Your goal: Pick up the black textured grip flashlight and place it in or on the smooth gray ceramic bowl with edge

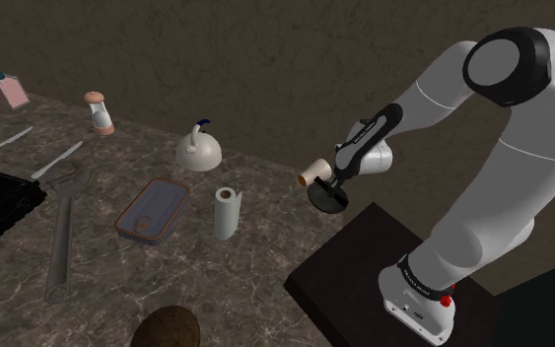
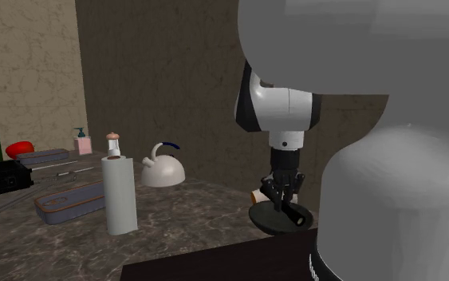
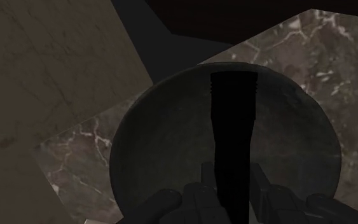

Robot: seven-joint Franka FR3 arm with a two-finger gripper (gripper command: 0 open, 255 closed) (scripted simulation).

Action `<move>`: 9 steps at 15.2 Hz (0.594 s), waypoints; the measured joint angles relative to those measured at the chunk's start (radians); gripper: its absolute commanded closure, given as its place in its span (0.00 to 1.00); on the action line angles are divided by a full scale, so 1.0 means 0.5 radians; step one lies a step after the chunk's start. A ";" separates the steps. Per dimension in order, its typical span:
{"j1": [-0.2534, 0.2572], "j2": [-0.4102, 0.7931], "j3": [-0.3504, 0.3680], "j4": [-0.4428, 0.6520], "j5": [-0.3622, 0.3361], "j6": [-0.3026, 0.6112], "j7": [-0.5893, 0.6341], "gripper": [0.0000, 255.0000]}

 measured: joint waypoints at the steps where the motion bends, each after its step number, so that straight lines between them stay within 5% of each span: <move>1: -0.008 0.038 0.009 0.010 0.009 0.028 -0.009 1.00; 9: -0.025 0.125 0.034 0.030 0.031 0.103 -0.024 1.00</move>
